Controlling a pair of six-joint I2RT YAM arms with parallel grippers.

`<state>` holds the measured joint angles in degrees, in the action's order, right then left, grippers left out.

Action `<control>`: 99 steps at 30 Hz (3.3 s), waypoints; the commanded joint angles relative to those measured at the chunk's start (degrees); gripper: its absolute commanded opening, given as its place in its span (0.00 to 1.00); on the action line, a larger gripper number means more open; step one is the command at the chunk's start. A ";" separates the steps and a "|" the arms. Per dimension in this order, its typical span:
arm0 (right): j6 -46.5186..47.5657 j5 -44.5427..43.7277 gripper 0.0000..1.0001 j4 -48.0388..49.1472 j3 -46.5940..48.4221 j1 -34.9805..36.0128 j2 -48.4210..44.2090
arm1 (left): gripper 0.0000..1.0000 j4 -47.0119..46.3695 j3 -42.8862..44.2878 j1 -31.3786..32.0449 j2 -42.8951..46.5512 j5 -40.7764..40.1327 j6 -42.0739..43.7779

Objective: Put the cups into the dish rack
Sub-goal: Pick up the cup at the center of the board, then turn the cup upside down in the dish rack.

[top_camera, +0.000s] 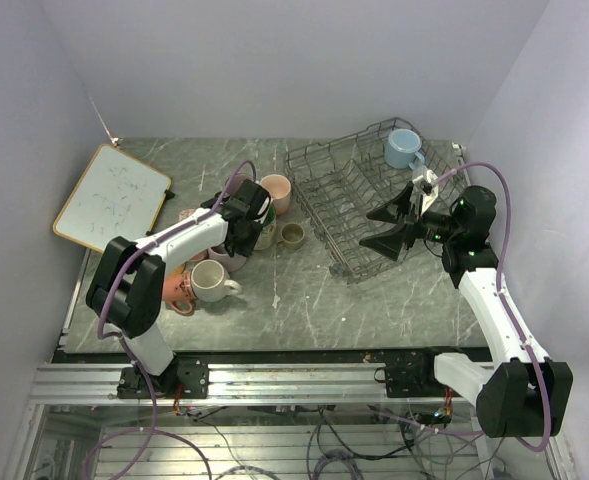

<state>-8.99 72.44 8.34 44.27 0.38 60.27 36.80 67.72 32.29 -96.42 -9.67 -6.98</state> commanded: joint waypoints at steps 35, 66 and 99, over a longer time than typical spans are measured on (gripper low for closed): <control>0.99 0.02 0.89 -0.25 0.81 -0.47 -0.65 | 0.07 1.09 0.05 -0.65 5.84 5.70 -0.13; 6.02 0.55 0.89 -3.80 1.79 -1.14 -0.73 | 0.07 -16.85 -11.00 -0.66 40.88 35.68 -16.65; 33.60 2.97 1.00 14.37 6.64 6.12 6.61 | 0.07 -68.89 -11.59 -4.56 37.20 24.22 -101.55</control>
<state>41.82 76.77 -2.70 53.06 4.21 65.47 -17.72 54.78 27.94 -59.64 21.52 -95.35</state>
